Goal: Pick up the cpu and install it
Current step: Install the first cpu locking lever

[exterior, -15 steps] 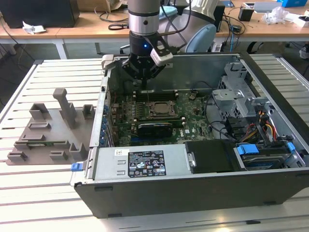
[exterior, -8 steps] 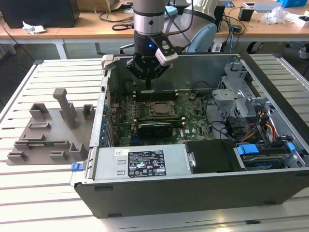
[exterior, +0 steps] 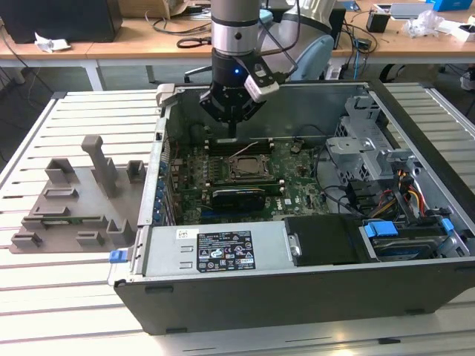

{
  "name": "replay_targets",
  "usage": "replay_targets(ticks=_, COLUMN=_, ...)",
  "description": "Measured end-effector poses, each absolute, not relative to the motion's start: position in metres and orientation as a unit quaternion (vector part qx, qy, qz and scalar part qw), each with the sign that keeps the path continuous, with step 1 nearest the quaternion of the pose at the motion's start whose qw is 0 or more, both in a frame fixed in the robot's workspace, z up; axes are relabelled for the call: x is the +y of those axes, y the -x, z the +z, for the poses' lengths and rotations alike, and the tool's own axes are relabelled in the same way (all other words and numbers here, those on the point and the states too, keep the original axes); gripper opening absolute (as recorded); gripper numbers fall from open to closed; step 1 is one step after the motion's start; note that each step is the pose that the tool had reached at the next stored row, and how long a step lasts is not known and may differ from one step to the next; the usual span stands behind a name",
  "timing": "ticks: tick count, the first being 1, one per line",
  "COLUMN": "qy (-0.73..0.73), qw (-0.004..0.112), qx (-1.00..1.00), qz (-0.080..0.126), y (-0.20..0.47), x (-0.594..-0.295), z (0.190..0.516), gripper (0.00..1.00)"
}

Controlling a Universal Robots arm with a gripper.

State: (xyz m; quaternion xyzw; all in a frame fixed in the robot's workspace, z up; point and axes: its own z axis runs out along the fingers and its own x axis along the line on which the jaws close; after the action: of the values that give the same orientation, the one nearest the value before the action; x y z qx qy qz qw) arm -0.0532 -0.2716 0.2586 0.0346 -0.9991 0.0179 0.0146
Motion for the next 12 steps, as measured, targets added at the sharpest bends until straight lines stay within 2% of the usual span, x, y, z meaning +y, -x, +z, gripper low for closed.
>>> replay_targets(ticks=12, qy=-0.035, qw=0.018, qx=-0.999, qz=0.018, y=0.045, x=-0.269, z=0.23, gripper=0.11)
